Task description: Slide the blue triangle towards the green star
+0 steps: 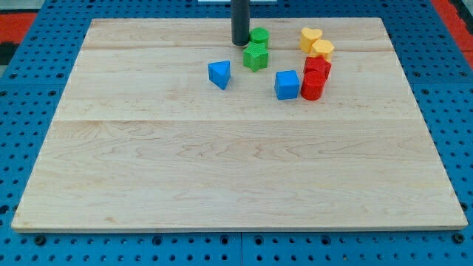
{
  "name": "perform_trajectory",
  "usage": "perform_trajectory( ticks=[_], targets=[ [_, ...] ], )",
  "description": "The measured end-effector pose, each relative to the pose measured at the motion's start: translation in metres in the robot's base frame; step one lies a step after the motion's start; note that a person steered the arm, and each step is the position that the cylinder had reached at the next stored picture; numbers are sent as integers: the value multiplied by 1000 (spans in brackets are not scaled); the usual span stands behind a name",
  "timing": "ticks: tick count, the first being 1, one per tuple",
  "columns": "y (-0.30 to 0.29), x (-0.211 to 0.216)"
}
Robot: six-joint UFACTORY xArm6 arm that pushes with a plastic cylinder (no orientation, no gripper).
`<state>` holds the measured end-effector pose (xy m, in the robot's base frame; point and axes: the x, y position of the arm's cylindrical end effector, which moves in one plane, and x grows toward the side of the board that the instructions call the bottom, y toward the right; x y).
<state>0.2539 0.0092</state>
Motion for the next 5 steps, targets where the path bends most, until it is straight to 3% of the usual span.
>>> perform_trajectory(
  ticks=[1,2,5],
  targets=[
    [1,0],
    [-38,4],
    [-47,96]
  ],
)
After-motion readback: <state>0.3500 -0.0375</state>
